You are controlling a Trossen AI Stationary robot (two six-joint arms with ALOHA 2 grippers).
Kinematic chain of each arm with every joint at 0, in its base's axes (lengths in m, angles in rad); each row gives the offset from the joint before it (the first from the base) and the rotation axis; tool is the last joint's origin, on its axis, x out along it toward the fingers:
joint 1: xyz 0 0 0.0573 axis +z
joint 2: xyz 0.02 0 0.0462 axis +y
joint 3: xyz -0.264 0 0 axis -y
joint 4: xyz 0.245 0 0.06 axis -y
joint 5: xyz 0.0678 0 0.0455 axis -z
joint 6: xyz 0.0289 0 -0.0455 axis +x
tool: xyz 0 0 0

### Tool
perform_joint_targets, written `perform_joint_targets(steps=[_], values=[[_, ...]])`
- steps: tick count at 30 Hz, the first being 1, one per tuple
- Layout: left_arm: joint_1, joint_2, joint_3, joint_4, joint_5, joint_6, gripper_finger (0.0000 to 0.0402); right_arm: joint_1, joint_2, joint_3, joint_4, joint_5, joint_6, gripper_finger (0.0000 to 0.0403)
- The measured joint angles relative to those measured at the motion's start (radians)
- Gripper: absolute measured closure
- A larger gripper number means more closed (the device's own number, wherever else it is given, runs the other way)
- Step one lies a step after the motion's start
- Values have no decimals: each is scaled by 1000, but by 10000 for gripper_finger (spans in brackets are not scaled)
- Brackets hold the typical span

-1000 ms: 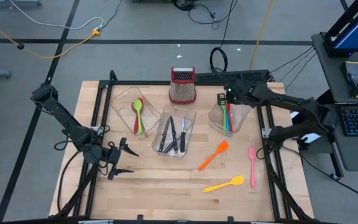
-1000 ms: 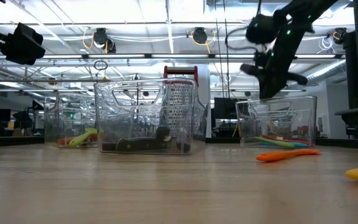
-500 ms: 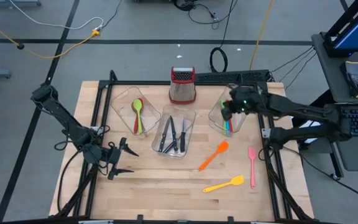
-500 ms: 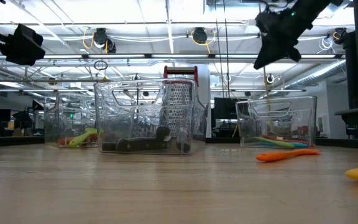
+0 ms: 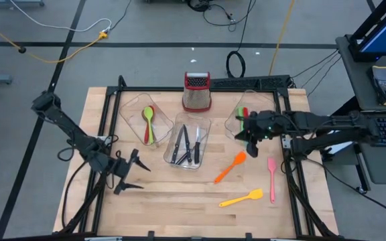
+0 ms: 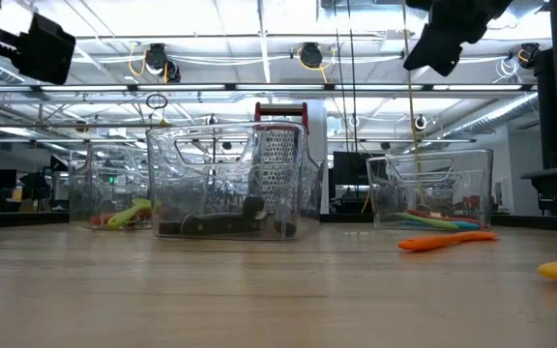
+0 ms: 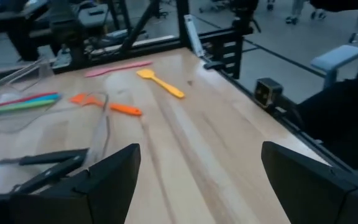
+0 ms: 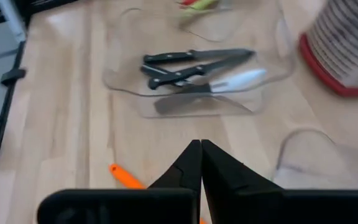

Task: Pick & Place Kitchen Items
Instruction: Put the orange spatula on the right transparent bin

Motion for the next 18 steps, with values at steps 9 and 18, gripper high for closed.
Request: perform_joint_targets(steps=[9,18], values=[[34,-8,0,14,34,-16,66,75,9,0,37,0,-51,399],[29,-53,0,-35,11,-33,66,86,81,1,96,0,-109,397]])
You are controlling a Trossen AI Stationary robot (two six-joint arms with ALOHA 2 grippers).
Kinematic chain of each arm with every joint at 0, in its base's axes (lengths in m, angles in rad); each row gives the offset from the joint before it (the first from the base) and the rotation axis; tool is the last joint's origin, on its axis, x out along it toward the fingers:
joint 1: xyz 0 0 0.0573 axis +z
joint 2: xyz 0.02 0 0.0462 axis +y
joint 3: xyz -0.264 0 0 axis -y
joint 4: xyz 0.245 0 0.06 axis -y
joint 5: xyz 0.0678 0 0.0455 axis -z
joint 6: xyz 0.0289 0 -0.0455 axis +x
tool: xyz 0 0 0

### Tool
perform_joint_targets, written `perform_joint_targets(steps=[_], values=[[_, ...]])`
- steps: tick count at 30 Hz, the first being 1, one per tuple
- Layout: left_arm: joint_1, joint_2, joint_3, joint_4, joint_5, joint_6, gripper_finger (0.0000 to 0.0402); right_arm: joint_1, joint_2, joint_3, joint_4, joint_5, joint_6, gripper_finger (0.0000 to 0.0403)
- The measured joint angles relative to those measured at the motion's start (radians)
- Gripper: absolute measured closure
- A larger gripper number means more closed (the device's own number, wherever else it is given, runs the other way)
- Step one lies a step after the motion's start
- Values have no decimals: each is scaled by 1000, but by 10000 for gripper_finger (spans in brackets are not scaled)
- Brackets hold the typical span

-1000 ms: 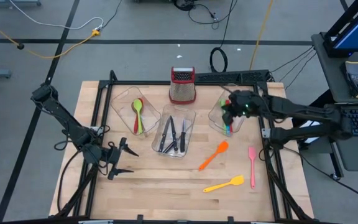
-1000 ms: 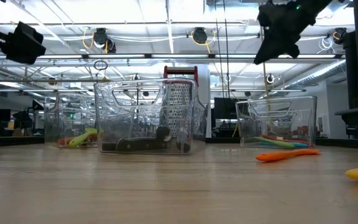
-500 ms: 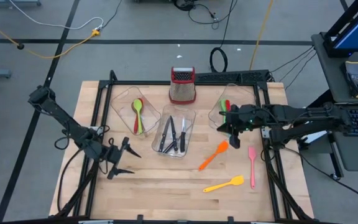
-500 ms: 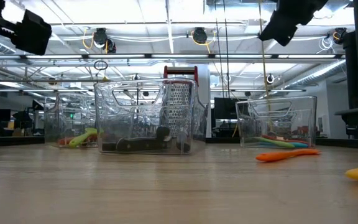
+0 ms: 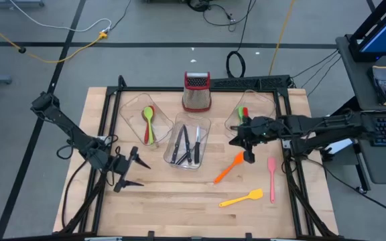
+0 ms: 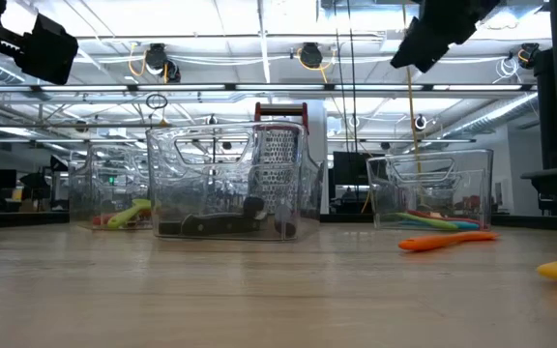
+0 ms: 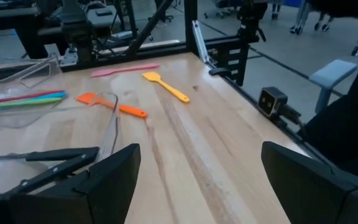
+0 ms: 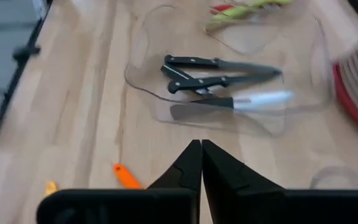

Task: Pick & Place Kitchen Items
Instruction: Put the orange spatula on the right transparent bin

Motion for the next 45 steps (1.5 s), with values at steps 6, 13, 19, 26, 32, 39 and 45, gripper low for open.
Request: perform_joint_targets(steps=[6,13,19,26,32,39,45], values=[[0,1,0,-11,-13,5,66,91,77,0,94,-83,-137,401],[0,2,0,-27,-13,-30,66,259,175,0,130,-75,-193,402],[0,2,0,-25,-13,-45,66,384,229,0,-38,110,-184,402],[0,2,0,-18,-13,-72,66,445,285,0,-262,218,-73,402],[0,2,0,-18,-13,-119,66,448,346,0,-262,267,-53,392],[0,2,0,-21,-13,-147,66,441,426,0,-254,265,-60,336],[0,2,0,-27,-12,-137,66,418,485,0,-251,264,-61,259]])
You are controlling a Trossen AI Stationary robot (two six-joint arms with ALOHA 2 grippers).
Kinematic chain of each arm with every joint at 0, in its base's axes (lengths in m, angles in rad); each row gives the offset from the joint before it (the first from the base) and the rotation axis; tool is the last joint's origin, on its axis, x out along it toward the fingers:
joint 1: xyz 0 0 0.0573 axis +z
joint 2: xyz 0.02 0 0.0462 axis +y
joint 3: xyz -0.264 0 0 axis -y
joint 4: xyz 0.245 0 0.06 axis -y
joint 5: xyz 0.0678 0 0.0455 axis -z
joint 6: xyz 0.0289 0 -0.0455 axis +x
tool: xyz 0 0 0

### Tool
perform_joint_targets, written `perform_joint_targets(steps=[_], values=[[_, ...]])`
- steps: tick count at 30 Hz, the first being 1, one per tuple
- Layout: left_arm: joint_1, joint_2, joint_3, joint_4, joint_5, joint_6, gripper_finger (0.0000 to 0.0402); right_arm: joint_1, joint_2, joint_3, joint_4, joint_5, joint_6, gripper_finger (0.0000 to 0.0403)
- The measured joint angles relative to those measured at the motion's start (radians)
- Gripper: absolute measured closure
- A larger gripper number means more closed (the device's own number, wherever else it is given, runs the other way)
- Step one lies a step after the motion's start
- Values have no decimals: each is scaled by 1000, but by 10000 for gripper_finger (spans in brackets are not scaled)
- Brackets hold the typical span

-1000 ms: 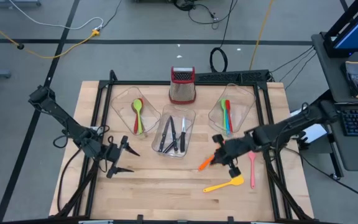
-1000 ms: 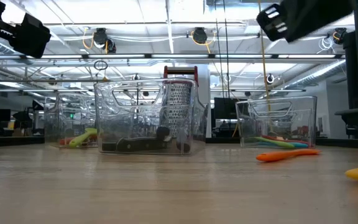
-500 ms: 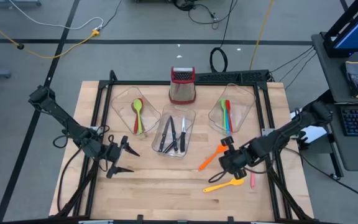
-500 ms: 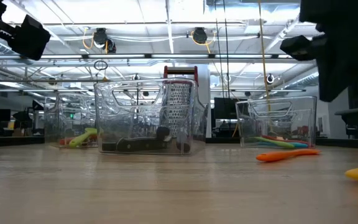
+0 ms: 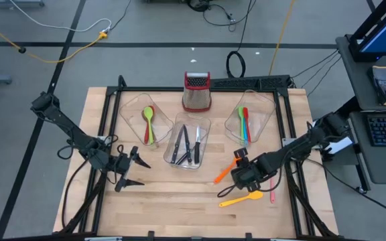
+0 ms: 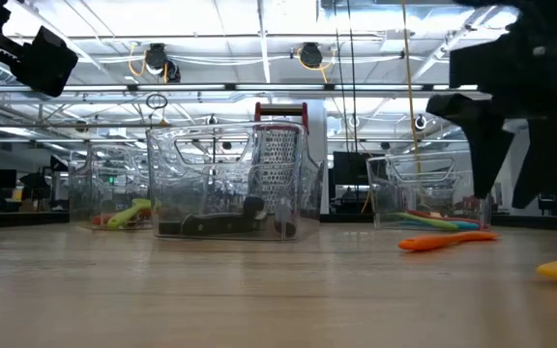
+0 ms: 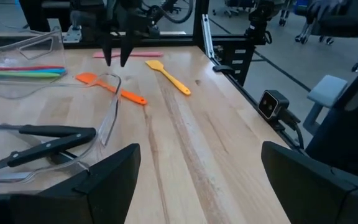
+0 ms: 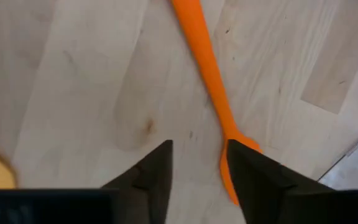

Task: Pick & Place Kitchen Items
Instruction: Put the orange spatula on the right transparent bin

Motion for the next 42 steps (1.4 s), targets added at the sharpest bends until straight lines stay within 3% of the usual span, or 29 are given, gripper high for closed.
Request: perform_joint_targets(steps=[5,9,25,42], values=[[0,0,0,-8,0,4,66,-33,10,0,27,2,-51,209],[0,0,0,-29,0,17,66,-81,12,0,34,1,-112,194],[0,0,0,-29,1,57,66,-268,11,0,-33,-105,-205,193],[0,0,0,-47,0,99,66,-313,10,-24,-24,-156,-238,193]])
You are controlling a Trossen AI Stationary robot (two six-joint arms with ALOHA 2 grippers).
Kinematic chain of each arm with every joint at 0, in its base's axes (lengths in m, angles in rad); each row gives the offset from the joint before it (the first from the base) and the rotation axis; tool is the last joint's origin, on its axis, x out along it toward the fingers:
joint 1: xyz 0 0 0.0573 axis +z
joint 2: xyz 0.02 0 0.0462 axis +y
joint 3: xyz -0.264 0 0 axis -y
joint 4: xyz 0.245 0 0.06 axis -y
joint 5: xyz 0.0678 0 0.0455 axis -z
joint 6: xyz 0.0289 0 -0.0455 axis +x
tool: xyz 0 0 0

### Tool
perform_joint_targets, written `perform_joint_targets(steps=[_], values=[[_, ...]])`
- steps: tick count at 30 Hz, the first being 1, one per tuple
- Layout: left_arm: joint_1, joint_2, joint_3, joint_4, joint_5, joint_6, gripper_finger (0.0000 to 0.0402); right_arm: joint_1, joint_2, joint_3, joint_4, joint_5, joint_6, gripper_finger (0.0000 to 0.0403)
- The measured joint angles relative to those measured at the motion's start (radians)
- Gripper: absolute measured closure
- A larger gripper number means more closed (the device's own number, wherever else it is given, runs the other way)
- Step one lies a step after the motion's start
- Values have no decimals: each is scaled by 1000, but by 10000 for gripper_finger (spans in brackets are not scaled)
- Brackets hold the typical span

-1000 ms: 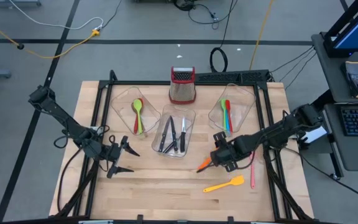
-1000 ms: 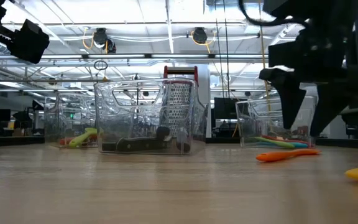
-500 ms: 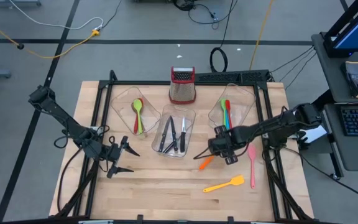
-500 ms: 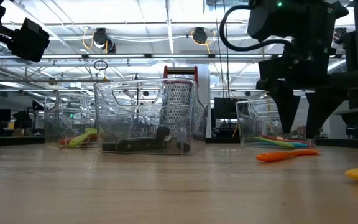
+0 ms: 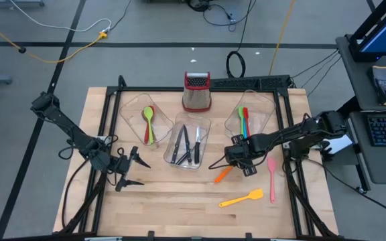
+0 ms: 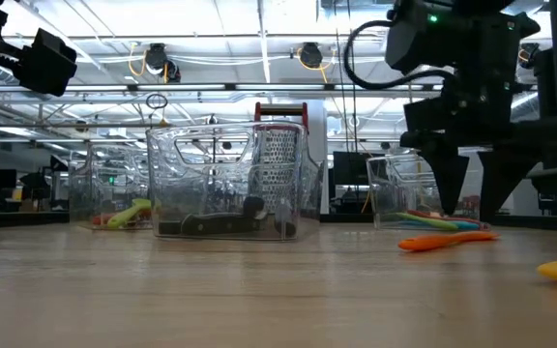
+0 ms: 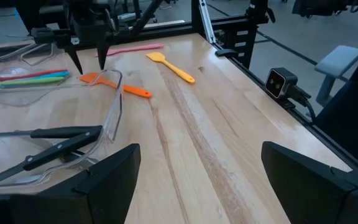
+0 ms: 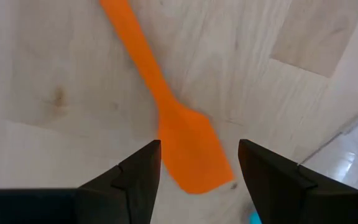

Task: Pick & Place Kitchen Items
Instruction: Put the orange spatula on the right transparent bin

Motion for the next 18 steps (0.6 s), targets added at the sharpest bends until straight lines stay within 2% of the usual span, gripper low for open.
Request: perform_joint_targets(steps=[10,18], values=[[0,0,0,0,-1,-2,66,2,-2,-157,180,63,-2,193],[0,0,0,7,-2,-4,66,41,-14,-138,175,95,11,193]])
